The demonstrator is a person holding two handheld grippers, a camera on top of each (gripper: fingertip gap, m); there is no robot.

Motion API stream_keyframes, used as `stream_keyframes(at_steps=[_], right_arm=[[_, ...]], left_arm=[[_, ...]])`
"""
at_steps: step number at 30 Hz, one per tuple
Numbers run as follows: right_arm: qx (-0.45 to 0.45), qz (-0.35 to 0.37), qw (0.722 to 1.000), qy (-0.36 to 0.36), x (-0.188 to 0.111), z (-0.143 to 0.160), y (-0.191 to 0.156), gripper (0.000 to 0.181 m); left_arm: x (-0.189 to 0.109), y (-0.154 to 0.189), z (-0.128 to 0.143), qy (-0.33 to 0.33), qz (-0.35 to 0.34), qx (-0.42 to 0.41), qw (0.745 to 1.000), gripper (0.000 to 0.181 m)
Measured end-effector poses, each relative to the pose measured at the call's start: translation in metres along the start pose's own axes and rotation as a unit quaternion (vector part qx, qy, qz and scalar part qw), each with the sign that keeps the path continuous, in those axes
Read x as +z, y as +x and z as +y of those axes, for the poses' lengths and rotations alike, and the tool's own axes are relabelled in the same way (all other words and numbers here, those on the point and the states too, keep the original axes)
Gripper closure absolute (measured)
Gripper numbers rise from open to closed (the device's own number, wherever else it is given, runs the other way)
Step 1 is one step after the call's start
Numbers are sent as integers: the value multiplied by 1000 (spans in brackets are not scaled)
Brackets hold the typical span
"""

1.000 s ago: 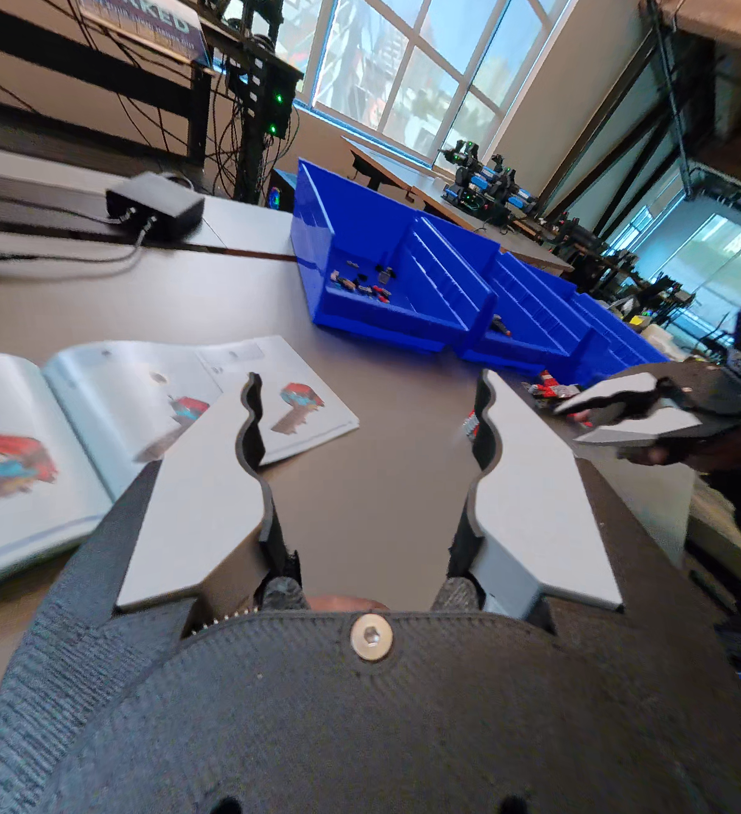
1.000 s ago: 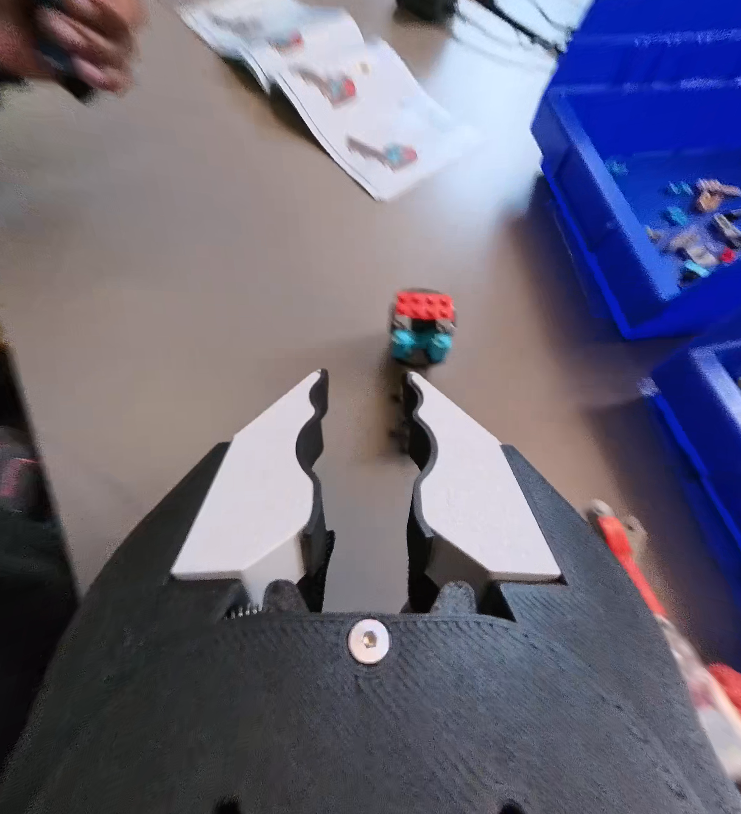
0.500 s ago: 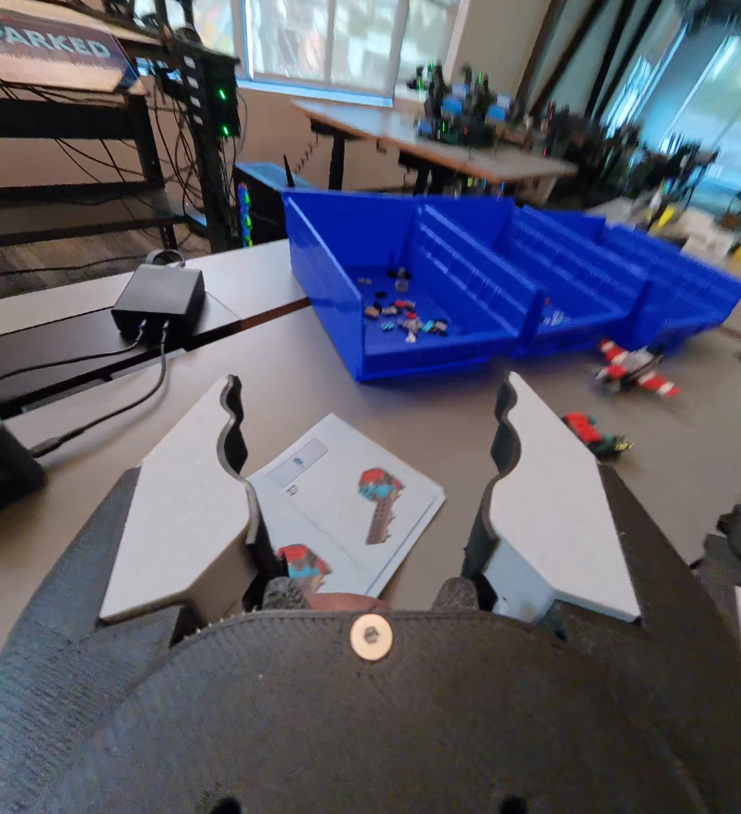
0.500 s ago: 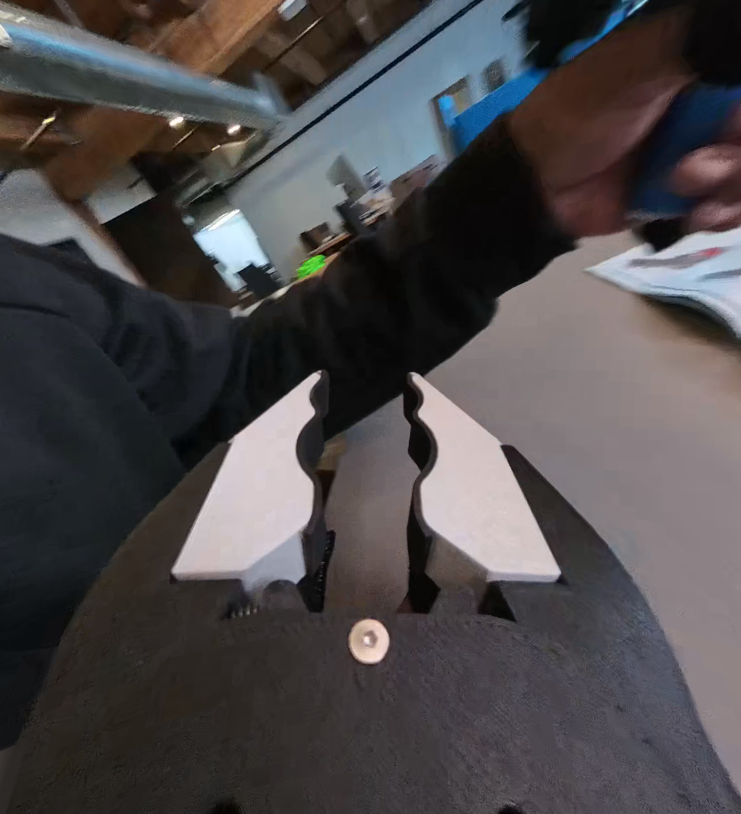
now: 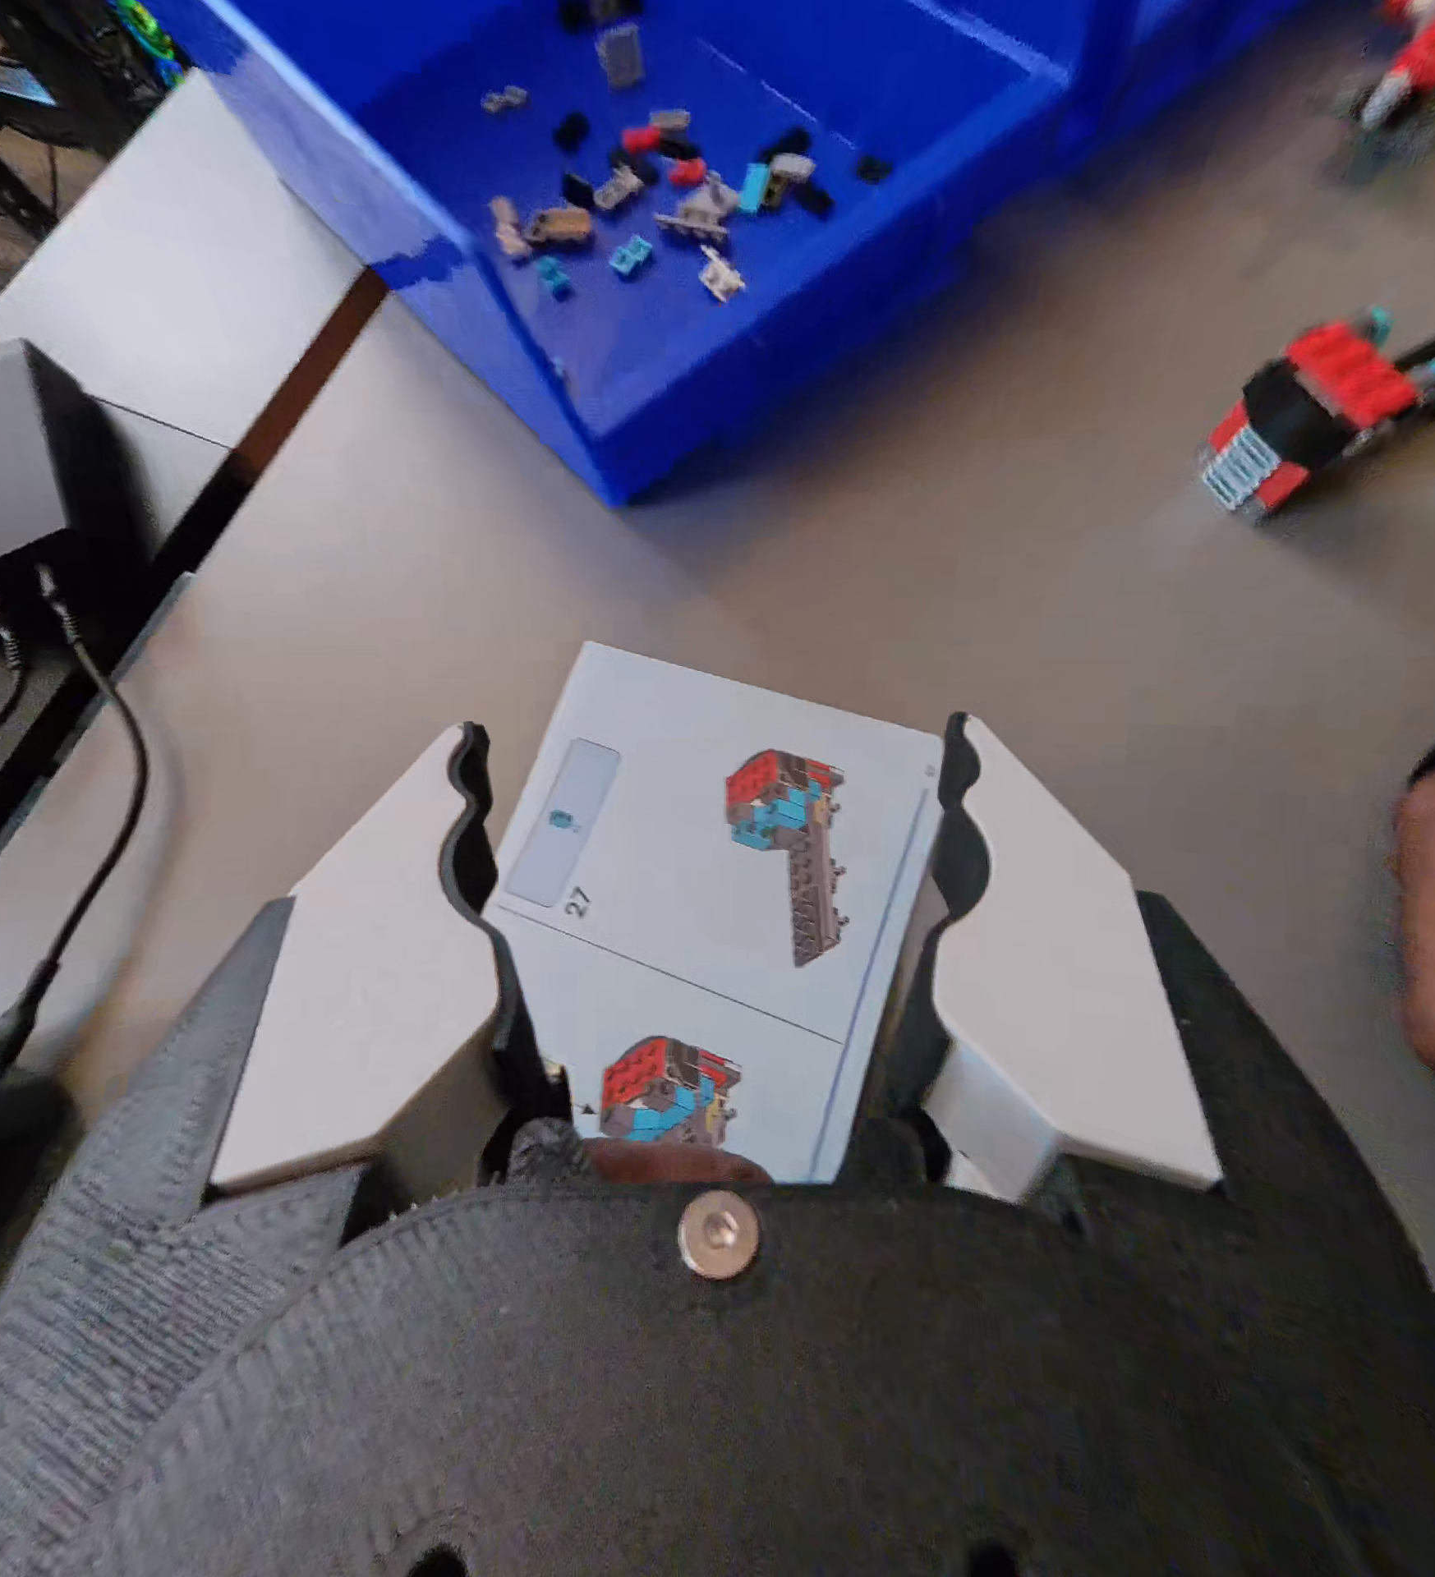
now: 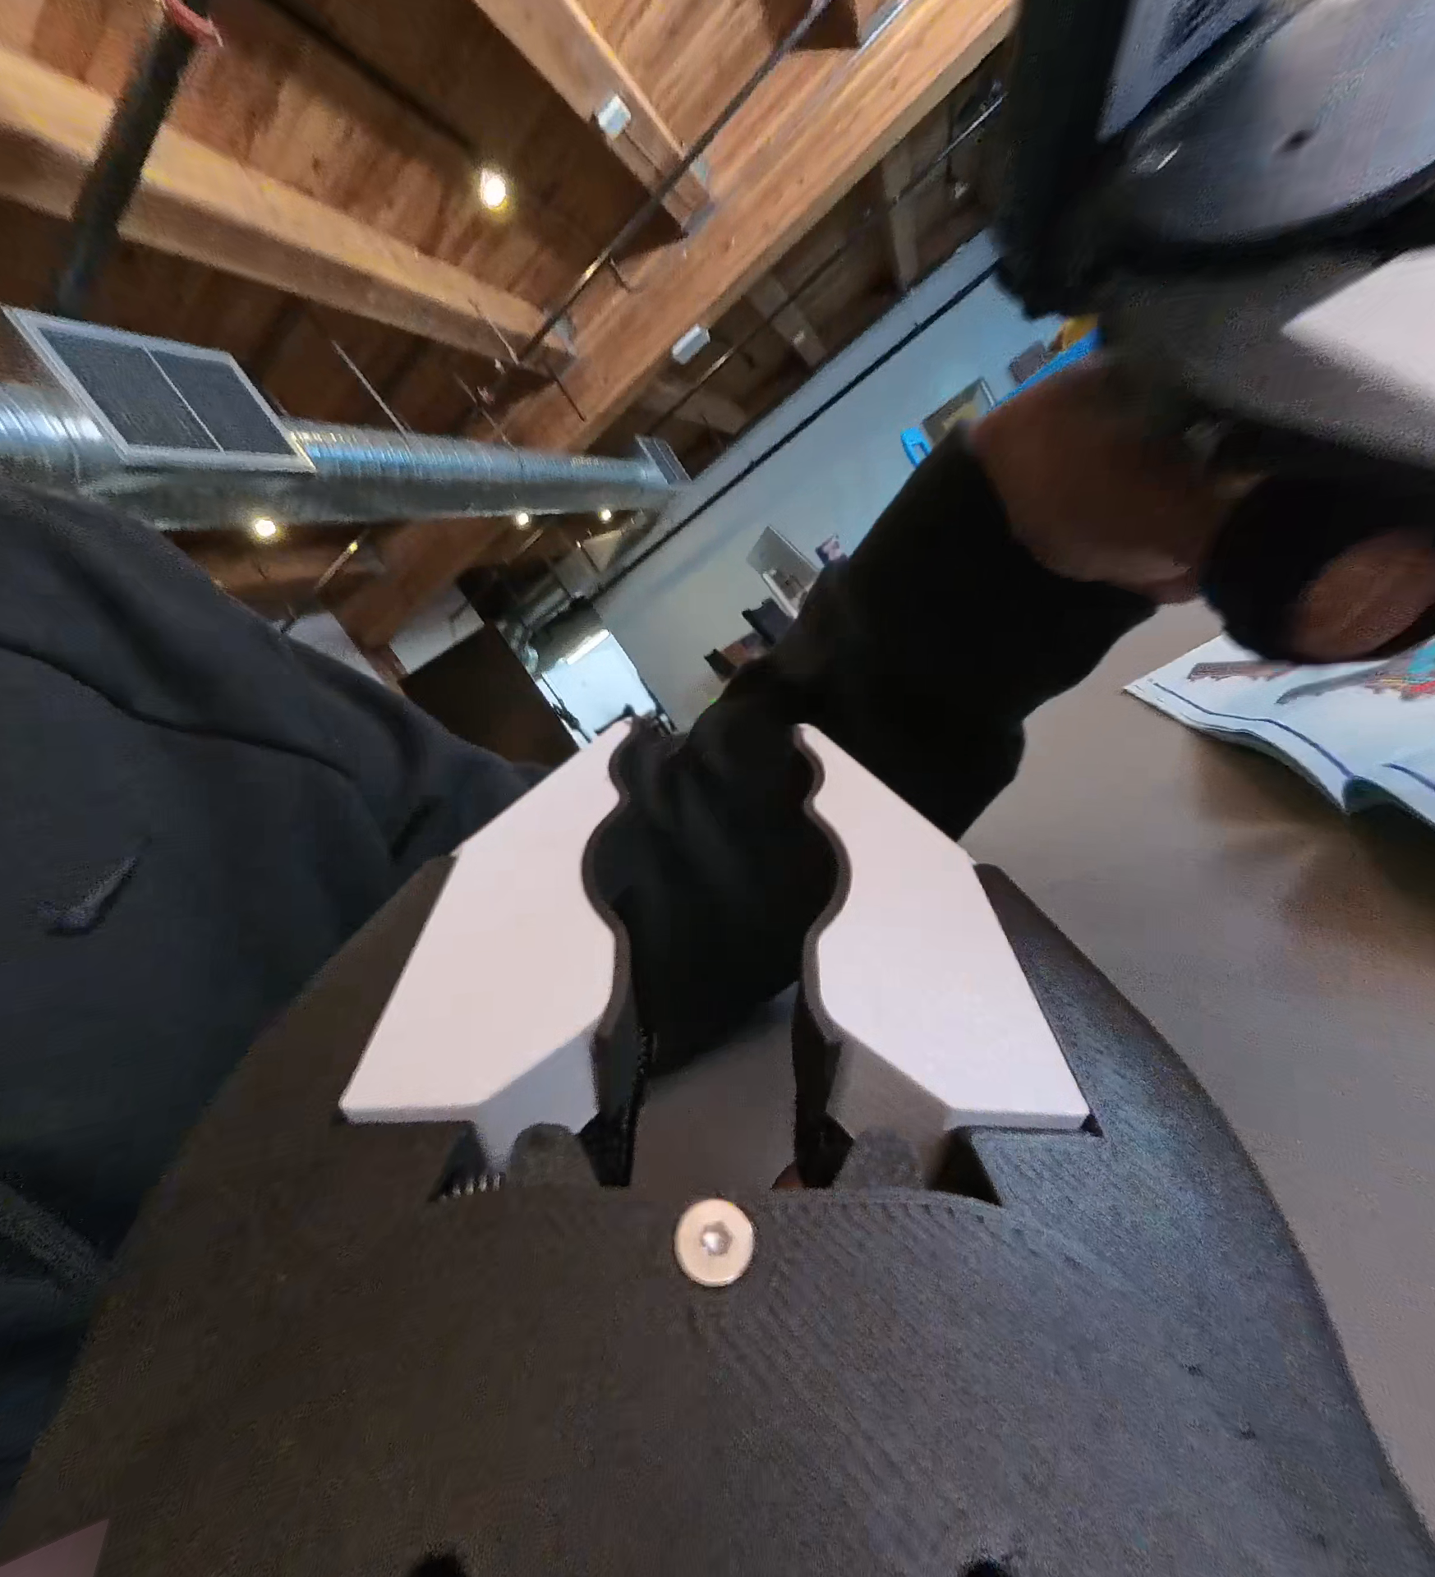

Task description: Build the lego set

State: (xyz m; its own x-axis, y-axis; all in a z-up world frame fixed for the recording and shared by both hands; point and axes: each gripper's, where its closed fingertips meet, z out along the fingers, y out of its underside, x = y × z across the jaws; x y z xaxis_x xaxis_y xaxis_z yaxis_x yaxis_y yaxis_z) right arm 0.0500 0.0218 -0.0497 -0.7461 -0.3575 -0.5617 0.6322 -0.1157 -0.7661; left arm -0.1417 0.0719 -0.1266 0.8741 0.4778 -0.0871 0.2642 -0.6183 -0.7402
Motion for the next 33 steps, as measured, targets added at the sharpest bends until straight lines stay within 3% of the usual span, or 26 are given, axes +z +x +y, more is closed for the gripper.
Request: stream_keyframes(at_steps=[6, 16, 33], right_arm=[[41, -15, 999, 16, -6, -4, -1, 149], [67, -25, 997, 27, -13, -7, -5, 149], [33, -24, 999, 9, -9, 0, -12, 149]], left_arm=[[3, 44, 26, -47, 78, 22, 996, 90], [20, 45, 64, -181, 114, 68, 974, 96], [6, 58, 72, -160, 110, 128, 973, 123]])
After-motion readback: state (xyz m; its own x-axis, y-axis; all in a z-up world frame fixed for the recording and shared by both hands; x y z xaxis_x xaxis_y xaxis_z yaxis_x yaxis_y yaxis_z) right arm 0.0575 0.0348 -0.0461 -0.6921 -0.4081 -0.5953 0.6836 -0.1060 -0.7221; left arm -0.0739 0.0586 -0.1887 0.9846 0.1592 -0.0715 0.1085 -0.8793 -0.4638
